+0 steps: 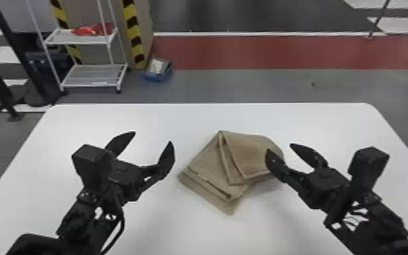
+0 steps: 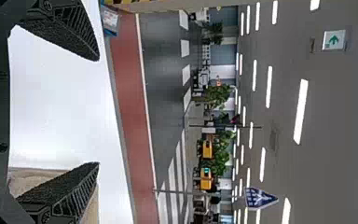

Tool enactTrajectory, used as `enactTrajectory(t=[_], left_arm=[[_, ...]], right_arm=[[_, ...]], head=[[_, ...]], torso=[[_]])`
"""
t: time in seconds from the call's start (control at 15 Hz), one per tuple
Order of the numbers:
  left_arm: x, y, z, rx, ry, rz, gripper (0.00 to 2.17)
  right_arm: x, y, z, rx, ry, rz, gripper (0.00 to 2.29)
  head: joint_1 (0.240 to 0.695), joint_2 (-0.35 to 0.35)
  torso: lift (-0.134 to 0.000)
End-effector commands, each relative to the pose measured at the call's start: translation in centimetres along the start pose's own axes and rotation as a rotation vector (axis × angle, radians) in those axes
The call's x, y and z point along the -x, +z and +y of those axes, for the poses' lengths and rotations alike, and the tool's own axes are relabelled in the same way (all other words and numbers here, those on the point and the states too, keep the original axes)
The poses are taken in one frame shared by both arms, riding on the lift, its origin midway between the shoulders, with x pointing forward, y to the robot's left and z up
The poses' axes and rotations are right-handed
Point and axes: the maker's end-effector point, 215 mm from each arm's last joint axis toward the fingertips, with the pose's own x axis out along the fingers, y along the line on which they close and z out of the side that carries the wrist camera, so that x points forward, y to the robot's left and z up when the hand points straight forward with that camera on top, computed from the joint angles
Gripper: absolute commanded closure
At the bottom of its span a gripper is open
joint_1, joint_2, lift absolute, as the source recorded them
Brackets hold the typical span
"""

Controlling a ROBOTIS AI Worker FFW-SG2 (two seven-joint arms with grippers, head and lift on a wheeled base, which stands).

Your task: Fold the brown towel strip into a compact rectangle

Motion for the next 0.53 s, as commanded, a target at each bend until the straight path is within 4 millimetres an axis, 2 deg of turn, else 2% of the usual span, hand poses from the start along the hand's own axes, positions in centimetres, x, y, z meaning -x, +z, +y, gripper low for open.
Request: enactTrajectory(t=[0.0, 0.13, 0.47], left_arm=[[-1.0, -0.5, -0.2, 0.003, -0.007, 0.009, 0.09], [-1.2, -0.2, 0.0, 0.001, -0.004, 0.003, 0.09], [-1.0, -1.0, 0.7, 0.0, 0.009, 0.017, 0.09]], right_arm=[[0.7, -1.4, 2.9, 0.053, 0.092, 0.04, 0.54], [0.8, -2.9, 5.0, 0.125, 0.148, 0.083, 0.59], [-0.4, -6.0, 5.1, 0.247, 0.15, 0.2, 0.59]], head=[[0.695, -0.007], [0.695, 0.005], [0.695, 0.048]], torso=[[-0.123], [-0.123], [-0.123]])
